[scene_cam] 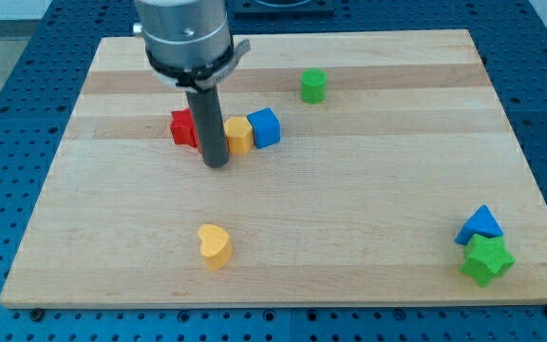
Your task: Slide the hexagon slightly to the top
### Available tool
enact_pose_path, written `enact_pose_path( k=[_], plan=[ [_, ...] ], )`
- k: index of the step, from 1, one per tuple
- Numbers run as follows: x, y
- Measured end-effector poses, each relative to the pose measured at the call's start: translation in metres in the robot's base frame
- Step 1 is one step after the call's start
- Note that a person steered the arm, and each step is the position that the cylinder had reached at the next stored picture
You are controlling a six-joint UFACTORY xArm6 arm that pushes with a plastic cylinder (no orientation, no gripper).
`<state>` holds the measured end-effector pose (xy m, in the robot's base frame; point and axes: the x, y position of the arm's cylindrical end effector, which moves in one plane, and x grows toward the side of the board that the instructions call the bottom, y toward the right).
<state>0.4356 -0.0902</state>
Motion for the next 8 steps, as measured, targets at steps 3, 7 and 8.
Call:
enact_pose_path(
  k=[3,7,8],
  plan=[
    [-0.013,-0.012],
    [0.014,0.017],
    [0.012,0.043]
  ],
)
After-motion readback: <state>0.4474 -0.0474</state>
